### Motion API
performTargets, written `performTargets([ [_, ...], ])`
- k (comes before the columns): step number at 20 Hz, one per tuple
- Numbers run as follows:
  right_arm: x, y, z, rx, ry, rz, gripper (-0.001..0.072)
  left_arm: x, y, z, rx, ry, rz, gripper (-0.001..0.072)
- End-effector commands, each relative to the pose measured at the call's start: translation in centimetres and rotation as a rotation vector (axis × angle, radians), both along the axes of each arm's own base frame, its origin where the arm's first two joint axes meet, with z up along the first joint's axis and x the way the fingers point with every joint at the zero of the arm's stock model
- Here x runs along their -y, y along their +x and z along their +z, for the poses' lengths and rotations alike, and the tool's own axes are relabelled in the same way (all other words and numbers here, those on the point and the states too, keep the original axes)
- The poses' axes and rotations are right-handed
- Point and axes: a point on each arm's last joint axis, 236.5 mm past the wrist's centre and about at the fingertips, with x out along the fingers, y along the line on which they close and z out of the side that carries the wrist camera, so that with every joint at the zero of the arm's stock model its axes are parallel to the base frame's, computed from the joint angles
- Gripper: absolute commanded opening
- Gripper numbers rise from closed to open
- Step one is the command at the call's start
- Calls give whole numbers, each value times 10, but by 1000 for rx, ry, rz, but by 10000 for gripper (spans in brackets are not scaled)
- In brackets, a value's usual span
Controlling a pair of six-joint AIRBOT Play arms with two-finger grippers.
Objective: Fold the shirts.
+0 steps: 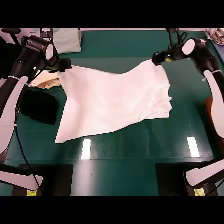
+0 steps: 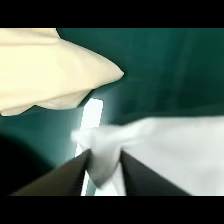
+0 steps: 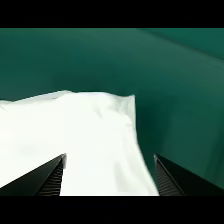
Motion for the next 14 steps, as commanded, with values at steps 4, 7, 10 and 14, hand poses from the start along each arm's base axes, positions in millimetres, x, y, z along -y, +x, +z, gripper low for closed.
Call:
performTargets([
  [4, 57, -1, 46, -5, -115, -57, 629, -54, -22, -4, -133, 144, 16, 684],
  [7, 94, -51, 30, -154, 1, -152, 628, -53, -59, -1, -241, 163, -73, 684],
  [10, 104, -115, -2, -302, 144, -160, 628, -33, -120, -29, -342, 49, -130, 684],
  [14, 109, -185, -28, -371, 234, -182, 628, 8, -236, -86, -534, -144, -335, 683],
])
